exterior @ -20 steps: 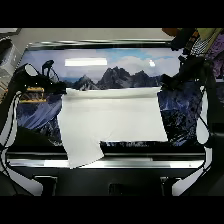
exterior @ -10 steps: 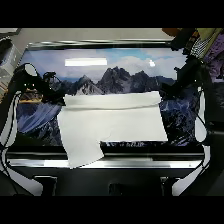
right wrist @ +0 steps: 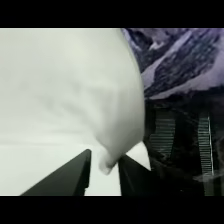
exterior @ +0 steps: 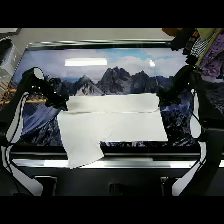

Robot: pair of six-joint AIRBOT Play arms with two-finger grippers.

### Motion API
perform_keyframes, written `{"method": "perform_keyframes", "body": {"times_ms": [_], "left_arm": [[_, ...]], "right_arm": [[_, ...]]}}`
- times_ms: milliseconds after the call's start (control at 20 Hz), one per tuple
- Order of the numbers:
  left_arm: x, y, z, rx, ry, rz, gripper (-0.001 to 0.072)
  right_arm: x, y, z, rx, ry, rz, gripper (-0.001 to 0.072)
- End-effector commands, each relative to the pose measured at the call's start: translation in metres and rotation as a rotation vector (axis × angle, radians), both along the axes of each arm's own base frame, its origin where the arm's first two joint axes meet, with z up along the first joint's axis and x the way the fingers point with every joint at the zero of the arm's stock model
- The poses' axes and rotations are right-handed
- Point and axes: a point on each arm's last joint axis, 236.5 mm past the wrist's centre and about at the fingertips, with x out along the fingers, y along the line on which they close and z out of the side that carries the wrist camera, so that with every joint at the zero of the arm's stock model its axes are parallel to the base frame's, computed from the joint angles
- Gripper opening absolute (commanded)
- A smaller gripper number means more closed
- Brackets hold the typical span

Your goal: Fold the clothes and pants, and hang the long-sleeved shirts on hangers.

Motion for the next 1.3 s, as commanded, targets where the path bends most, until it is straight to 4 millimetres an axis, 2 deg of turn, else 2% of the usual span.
{"method": "perform_keyframes", "body": {"times_ms": [0, 100, 150, 200, 300, 400, 500, 600, 650, 750, 900, 1000, 1100, 1250], "left_arm": [[-0.002, -0.001, -0.005, 0.008, 0.014, -0.008, 0.0094], [-0.003, 0.003, 0.002, 0.011, 0.008, -0.003, 0.0385], [-0.005, 0.011, 0.009, 0.023, 0.007, -0.004, 0.0510], [-0.008, 0.020, 0.016, 0.048, 0.002, -0.016, 0.0558], [-0.013, 0.042, 0.033, 0.103, -0.035, -0.019, 0.0558], [-0.028, 0.057, 0.043, 0.106, -0.053, 0.018, 0.0558], [-0.065, 0.071, 0.042, 0.103, -0.037, 0.056, 0.0557], [-0.115, 0.080, 0.033, 0.098, -0.012, 0.118, 0.0557], [-0.141, 0.078, 0.028, 0.077, -0.012, 0.160, 0.0557], [-0.176, 0.060, 0.019, -0.011, -0.051, 0.274, 0.0557], [-0.204, 0.012, 0.009, -0.208, -0.109, 0.426, 0.0557], [-0.227, -0.008, -0.005, -0.268, -0.063, 0.473, 0.0557], [-0.240, -0.019, -0.017, -0.302, -0.031, 0.485, 0.0557], [-0.249, -0.021, -0.029, -0.297, -0.013, 0.509, 0.0557]], "right_arm": [[-0.020, 0.013, -0.002, 0.023, 0.075, 0.089, 0.0344], [-0.030, 0.011, 0.009, 0.038, 0.096, 0.137, 0.0422], [-0.028, 0.002, 0.020, 0.035, 0.065, 0.123, 0.0425], [-0.023, -0.009, 0.034, 0.026, 0.017, 0.108, 0.0424], [-0.014, -0.045, 0.069, 0.003, -0.111, 0.051, 0.0424], [-0.016, -0.085, 0.099, -0.023, -0.195, -0.042, 0.0424], [-0.024, -0.118, 0.124, -0.021, -0.251, -0.133, 0.0424], [-0.029, -0.133, 0.142, 0.009, -0.300, -0.191, 0.0423], [-0.030, -0.137, 0.150, 0.020, -0.323, -0.210, 0.0423], [-0.029, -0.137, 0.159, 0.026, -0.351, -0.217, 0.0422], [-0.024, -0.116, 0.163, 0.059, -0.359, -0.174, 0.0422], [-0.022, -0.100, 0.163, 0.066, -0.354, -0.136, 0.0422], [-0.020, -0.085, 0.163, 0.072, -0.353, -0.097, 0.0422], [-0.018, -0.070, 0.162, 0.077, -0.354, -0.054, 0.0422]]}}
